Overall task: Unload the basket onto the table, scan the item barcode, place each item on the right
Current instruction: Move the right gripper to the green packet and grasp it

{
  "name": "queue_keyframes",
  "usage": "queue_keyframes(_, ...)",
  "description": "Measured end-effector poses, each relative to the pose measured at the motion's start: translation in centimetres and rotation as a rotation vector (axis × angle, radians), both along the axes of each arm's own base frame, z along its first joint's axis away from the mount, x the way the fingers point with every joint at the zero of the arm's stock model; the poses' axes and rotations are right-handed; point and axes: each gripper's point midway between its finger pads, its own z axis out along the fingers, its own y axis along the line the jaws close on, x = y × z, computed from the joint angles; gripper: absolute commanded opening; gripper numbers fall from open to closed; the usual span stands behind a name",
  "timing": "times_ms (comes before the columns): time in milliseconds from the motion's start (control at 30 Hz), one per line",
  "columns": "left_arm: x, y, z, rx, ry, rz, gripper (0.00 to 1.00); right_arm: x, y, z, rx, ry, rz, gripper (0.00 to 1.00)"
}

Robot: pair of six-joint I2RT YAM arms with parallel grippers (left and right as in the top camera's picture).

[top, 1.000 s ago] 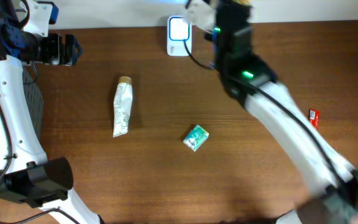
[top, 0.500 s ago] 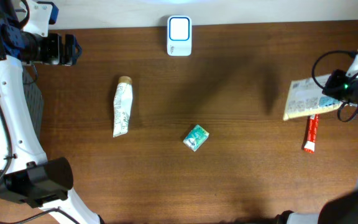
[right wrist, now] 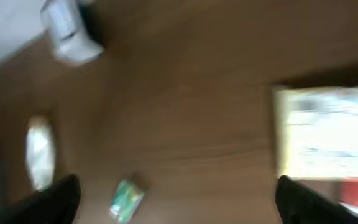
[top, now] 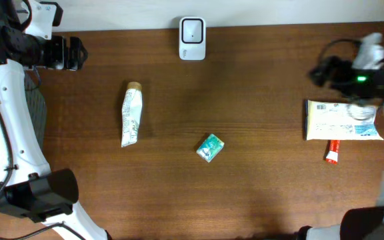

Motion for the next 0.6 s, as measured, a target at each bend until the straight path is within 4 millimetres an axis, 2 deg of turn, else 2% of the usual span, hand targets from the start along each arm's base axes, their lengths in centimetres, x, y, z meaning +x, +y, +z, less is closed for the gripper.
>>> queue_keyframes(67, 0.0, 0.0, 0.0, 0.0, 0.0, 0.0, 0.99, 0.0, 6.7, -3.9, 0.064, 0.082, 0.172, 0.4)
queue_keyframes(100, 0.0, 0.0, 0.0, 0.001, 0.001, 0.0, 0.99, -0.4, 11.2, -6.8, 0.086, 0.128, 0.278, 0.27)
queue_keyframes(133, 0.0, 0.0, 0.0, 0.0, 0.0, 0.0, 0.99, -1.1, 14.7, -8.9, 0.094, 0.157, 0.361, 0.2)
queue_keyframes(167, 0.0, 0.0, 0.0, 0.0, 0.0, 0.0, 0.99, -1.8, 17.2, -10.4, 0.097, 0.177, 0.416, 0.09)
queue_keyframes(200, 0.0, 0.0, 0.0, 0.0, 0.0, 0.0, 0.99, -4.1, 21.5, -13.3, 0.106, 0.255, 0.511, 0.08)
queue_keyframes(300, 0.0, 0.0, 0.0, 0.0, 0.0, 0.0, 0.99, -7.3, 27.1, -16.9, 0.102, 0.349, 0.616, 0.04)
queue_keyframes(333, 0.0, 0.0, 0.0, 0.0, 0.0, 0.0, 0.99, -9.0, 28.9, -18.4, 0.09, 0.402, 0.657, 0.04)
queue_keyframes(400, 0.0, 0.0, 0.0, 0.0, 0.0, 0.0, 0.99, -10.8, 30.1, -20.2, 0.06, 0.466, 0.687, 0.04)
queue_keyframes(433, 0.0, 0.0, 0.0, 0.0, 0.0, 0.0, 0.99, -11.3, 29.8, -21.2, 0.026, 0.502, 0.678, 0.04)
queue_keyframes(533, 0.0, 0.0, 0.0, 0.0, 0.0, 0.0, 0.99, -10.8, 26.9, -22.9, -0.113, 0.544, 0.593, 0.04)
queue_keyframes(600, 0.0, 0.0, 0.0, 0.0, 0.001, 0.001, 0.99, -9.7, 23.9, -23.4, -0.205, 0.553, 0.52, 0.04)
